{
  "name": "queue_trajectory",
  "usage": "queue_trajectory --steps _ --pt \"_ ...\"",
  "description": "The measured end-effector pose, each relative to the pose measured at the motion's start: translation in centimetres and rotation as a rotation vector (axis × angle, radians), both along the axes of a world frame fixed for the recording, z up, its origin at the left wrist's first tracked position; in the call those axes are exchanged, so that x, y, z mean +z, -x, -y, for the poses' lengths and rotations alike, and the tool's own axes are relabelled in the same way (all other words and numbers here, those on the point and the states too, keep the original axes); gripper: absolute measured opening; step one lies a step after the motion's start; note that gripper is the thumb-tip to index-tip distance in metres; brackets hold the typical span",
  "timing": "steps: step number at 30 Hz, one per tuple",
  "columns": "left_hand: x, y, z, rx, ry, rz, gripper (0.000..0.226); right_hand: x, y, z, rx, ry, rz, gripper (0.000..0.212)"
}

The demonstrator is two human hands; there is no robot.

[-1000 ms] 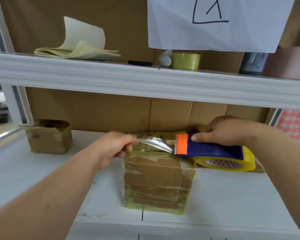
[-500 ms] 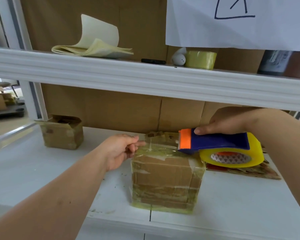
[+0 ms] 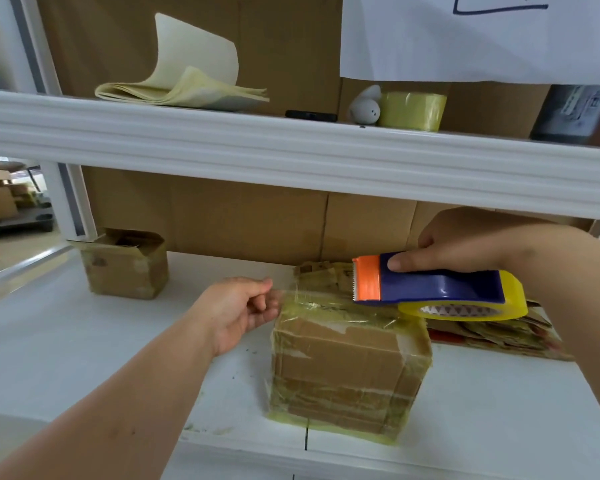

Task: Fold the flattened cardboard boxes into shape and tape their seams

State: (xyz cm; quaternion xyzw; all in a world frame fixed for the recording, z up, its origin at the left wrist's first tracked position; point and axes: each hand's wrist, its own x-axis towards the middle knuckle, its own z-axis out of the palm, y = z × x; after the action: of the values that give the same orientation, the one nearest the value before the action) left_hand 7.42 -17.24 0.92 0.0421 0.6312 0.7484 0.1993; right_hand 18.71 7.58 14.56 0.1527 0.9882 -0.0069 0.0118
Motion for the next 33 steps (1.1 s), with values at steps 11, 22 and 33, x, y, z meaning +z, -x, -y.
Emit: queue_trajectory --steps 11,22,33 --pt "-1.3 0.2 0.0 -0.092 0.459 0.108 0.045 -0.9 -0.8 0.6 0.012 -0.085 0.028 0.066" --pt "-2.4 0.0 -0.2 -0.210 0.468 0.278 0.049 -1.9 -2.7 1.3 0.086 -0.217 -0.034 0.059" --pt "-1.6 -1.6 -3.6 -0.061 0.581 -0.056 0.019 -4.0 -4.2 1.0 0.111 -0.259 -0.174 0.062"
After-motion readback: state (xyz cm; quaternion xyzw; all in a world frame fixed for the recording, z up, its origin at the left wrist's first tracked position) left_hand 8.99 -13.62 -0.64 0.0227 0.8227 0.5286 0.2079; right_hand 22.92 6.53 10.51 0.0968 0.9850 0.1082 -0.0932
